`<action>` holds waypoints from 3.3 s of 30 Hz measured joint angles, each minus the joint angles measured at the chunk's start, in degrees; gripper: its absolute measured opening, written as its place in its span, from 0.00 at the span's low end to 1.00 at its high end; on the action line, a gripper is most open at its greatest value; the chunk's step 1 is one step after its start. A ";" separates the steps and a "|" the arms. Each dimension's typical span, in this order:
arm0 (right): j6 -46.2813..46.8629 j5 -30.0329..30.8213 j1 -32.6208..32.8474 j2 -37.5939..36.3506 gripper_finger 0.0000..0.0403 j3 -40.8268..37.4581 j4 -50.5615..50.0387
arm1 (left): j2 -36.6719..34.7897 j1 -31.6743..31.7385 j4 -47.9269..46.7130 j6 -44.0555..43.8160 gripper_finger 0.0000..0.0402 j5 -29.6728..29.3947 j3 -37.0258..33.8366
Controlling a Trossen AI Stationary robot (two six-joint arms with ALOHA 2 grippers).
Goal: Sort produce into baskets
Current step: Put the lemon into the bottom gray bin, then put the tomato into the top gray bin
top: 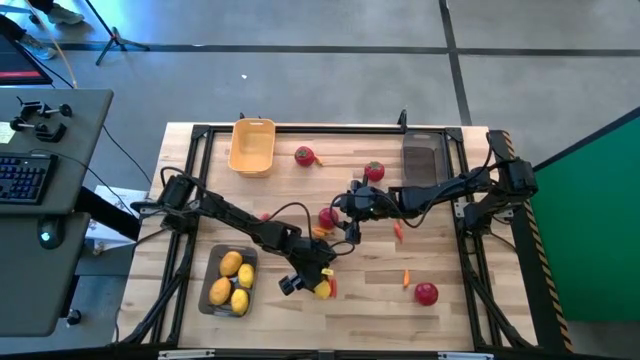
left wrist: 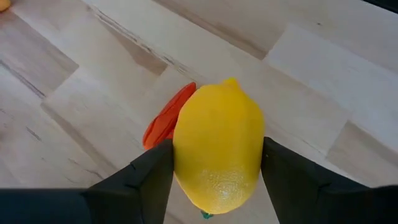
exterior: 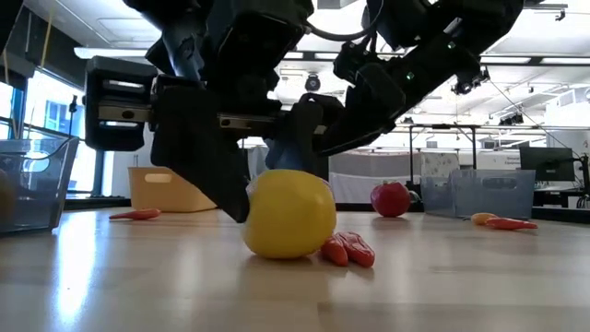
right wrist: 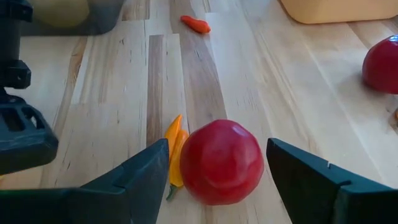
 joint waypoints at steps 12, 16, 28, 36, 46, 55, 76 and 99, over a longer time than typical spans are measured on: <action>0.00 -0.11 0.00 0.00 0.65 -0.03 0.28 | -8.16 0.44 -15.98 -0.47 0.35 -6.73 -0.24; 0.02 -0.09 0.00 0.00 0.65 -0.03 0.34 | -14.11 0.37 -22.99 -5.30 0.35 -7.35 -0.22; 0.05 -0.04 0.00 0.00 0.64 -0.03 0.70 | -30.50 -5.33 -49.63 -34.73 0.35 -10.89 -0.20; 0.46 -0.02 0.00 0.00 0.64 -0.03 0.72 | -34.27 -11.68 -57.92 -52.10 0.34 -16.73 -1.14; 0.49 -0.02 0.00 0.00 0.64 -0.03 0.94 | -38.49 -12.57 -48.74 -64.99 0.33 -20.26 -14.11; 1.11 -0.02 0.00 0.00 0.64 -0.03 1.32 | -38.32 -12.15 -48.19 -68.62 0.38 -20.58 -17.05; 1.98 -0.04 0.02 0.00 0.64 -0.03 1.38 | -38.32 -11.96 -49.55 -60.86 0.56 -20.35 -14.99; 0.02 10.19 1.26 0.57 0.04 -0.03 6.77 | -52.42 -2.16 -35.30 -49.54 0.01 -13.60 -15.36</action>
